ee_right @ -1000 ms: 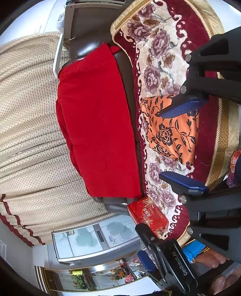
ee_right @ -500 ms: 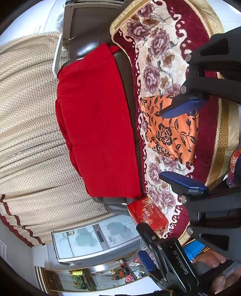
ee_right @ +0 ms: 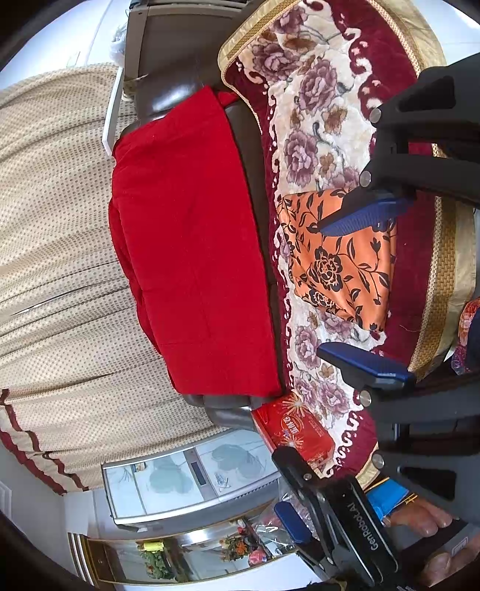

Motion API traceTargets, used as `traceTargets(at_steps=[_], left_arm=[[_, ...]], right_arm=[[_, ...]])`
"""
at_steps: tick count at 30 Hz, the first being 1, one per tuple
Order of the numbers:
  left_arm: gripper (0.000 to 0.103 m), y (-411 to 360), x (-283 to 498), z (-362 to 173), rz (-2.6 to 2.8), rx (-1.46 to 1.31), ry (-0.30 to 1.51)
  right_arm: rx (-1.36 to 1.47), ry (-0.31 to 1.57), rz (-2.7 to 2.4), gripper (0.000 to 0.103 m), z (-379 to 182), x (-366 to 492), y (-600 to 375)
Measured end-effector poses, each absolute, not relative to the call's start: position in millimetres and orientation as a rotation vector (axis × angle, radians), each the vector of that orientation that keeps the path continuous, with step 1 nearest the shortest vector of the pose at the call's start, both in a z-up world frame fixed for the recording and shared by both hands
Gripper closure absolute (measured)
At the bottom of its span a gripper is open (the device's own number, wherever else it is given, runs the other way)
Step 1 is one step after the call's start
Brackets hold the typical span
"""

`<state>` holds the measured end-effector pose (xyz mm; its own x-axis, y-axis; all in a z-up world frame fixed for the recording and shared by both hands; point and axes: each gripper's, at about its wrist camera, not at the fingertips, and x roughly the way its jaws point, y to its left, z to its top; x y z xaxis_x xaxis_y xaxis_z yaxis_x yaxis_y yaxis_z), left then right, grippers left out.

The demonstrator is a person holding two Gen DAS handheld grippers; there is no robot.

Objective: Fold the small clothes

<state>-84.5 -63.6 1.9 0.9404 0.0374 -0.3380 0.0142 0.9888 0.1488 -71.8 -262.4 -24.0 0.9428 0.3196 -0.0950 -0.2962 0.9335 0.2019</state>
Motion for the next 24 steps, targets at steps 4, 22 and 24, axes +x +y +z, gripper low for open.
traceTargets(at_steps=[4,22,24], left_arm=[[0.003,-62.8,-85.4,3.3,0.011,0.149,0.344],[0.003,-63.1,-82.1,0.6,0.010,0.155,0.348],[0.003,-62.6,-81.3,-0.2,0.010,0.155,0.350]], right_arm=[[0.182,0.126,0.315,0.039,-23.0,-72.2,-262.0],[0.170,0.136,0.317,0.039,-22.4,-68.9,-259.9],[0.175,0.140,0.317,0.039,-23.0,-68.1,-260.3]])
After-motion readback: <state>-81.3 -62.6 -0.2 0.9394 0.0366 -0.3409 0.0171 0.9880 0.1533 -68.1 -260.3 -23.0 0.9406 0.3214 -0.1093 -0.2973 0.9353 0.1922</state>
